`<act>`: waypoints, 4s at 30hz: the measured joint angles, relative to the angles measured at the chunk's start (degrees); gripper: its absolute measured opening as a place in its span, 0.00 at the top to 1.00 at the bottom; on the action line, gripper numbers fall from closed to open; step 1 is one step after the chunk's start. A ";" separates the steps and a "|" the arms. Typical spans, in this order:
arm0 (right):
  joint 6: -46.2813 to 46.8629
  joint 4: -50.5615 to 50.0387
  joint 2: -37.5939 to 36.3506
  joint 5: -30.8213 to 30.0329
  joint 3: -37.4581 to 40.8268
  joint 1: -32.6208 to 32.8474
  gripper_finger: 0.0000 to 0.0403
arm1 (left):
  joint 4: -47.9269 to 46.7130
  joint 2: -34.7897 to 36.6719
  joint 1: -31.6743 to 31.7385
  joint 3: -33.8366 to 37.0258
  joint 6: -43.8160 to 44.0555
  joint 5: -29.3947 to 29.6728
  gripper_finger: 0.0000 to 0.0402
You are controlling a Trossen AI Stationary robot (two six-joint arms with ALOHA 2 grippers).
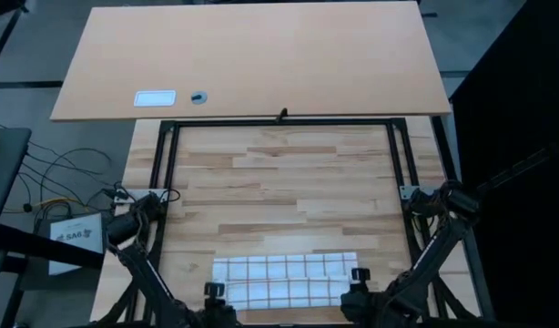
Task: Roll towel
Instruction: Roll the white patterned towel
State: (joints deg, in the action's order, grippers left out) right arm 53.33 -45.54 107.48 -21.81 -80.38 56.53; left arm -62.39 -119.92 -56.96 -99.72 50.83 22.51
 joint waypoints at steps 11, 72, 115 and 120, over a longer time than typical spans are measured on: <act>2.65 2.09 3.59 1.07 -0.54 0.99 0.64 | -11.65 -11.93 -1.26 -14.23 8.13 -1.15 0.73; 5.17 2.34 7.06 9.58 5.86 -1.50 0.66 | -9.18 -15.88 2.01 -6.97 11.44 6.12 0.93; 8.97 20.63 -9.25 31.23 19.01 -8.30 1.00 | 14.21 9.63 5.56 18.07 13.11 -10.43 1.00; 7.61 22.84 -16.15 33.77 25.39 -12.91 1.00 | 16.05 16.99 6.92 25.70 12.51 -10.17 1.00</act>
State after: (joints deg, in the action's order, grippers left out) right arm 60.94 -22.70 91.33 11.96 -54.99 43.62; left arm -46.34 -102.93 -50.04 -74.02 63.34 12.34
